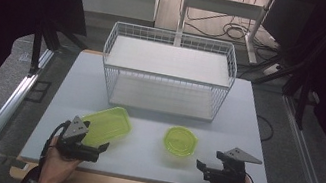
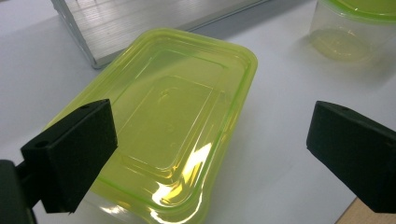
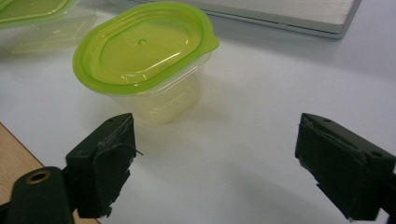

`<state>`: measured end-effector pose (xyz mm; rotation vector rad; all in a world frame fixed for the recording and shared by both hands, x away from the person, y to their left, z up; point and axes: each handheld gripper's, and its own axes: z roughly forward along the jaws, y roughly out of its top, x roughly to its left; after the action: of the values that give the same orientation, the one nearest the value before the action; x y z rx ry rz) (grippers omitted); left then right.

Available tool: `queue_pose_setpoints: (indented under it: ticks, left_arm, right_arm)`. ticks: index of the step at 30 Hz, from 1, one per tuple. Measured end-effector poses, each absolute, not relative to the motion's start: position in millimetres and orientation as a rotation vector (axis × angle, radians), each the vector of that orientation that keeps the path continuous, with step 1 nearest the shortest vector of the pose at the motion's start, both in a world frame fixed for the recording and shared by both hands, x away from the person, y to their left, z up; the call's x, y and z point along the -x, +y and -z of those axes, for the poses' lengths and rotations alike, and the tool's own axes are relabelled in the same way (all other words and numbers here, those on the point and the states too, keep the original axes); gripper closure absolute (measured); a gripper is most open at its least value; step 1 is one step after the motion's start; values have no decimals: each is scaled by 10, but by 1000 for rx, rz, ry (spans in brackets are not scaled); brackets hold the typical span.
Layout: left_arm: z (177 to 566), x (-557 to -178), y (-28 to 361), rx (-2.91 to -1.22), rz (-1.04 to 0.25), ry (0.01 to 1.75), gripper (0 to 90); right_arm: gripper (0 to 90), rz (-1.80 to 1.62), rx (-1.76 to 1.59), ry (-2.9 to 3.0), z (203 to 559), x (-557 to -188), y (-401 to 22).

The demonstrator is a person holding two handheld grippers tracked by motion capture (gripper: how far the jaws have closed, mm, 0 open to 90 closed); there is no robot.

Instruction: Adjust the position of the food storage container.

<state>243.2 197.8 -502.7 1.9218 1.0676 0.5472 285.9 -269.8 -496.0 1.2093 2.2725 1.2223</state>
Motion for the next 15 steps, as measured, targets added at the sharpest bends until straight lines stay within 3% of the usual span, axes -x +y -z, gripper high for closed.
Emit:
queue_pose_setpoints:
  ticks: [9, 13, 14, 15]
  left_arm:
    - [5022, -2421, 1989, -1905, -569, 1067, 5]
    - [5033, -2422, 1987, -1903, -592, 1069, 7]
    - [5035, -2424, 1990, -1905, -597, 1071, 9]
    - [5038, -2425, 1993, -1903, -597, 1073, 9]
  right_arm:
    - [295, -1228, -1219, 2301, 4862, -2865, -2685]
    - [436, -1241, -1167, 2346, 4769, -2877, -2611]
    - [519, -1225, -1134, 2375, 4733, -2897, -2562]
    - [519, -1225, -1134, 2375, 4733, -2897, -2562]
